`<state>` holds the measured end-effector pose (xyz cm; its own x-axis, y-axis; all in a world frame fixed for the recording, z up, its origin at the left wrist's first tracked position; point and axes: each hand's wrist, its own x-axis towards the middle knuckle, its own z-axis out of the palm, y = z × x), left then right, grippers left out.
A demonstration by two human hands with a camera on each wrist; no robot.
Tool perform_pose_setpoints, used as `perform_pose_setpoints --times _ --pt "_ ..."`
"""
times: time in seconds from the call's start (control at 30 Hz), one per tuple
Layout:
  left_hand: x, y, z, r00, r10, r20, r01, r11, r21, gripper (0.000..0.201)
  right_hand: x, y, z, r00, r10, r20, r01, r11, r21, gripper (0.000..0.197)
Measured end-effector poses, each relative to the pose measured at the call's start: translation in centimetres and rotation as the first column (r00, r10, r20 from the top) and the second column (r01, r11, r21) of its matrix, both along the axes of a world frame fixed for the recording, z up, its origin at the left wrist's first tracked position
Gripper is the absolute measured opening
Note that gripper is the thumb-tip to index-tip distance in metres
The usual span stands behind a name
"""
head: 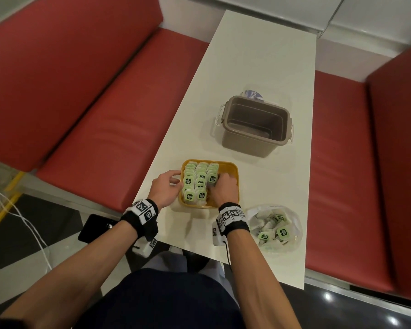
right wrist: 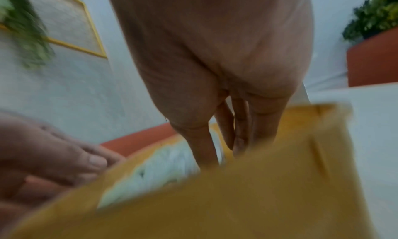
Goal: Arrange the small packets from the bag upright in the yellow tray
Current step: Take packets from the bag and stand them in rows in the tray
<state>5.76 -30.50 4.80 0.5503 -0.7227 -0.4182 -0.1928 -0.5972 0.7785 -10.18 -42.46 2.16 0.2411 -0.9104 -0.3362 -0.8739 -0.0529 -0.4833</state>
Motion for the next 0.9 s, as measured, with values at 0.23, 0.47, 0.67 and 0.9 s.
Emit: perform_pose_setpoints --times 0.23,0.47,0.67,0.9 --pt "-3.2 -0.1 4.3 0.985 0.071 0.158 -0.026 0.963 -0.268 0.030 -5.2 -0.3 9.2 0.986 0.065 0.155 -0.030 0.975 -0.219 0.035" --pt "-12.1 0.5 7.1 0.962 -0.191 0.194 0.254 0.889 -0.381 0.016 -17.0 -0.2 12.0 0.986 0.139 0.088 -0.114 0.963 -0.244 0.013" --pt "-19.9 1.4 2.7 0.861 -0.433 0.268 0.486 0.854 -0.183 0.014 -22.0 2.0 7.0 0.954 0.260 -0.152 -0.280 0.951 -0.132 0.013" --pt "-22.9 0.2 0.7 0.812 -0.461 0.356 0.481 0.876 0.038 0.054 -21.6 4.2 3.5 0.909 0.377 -0.177 -0.413 0.870 -0.270 0.063"
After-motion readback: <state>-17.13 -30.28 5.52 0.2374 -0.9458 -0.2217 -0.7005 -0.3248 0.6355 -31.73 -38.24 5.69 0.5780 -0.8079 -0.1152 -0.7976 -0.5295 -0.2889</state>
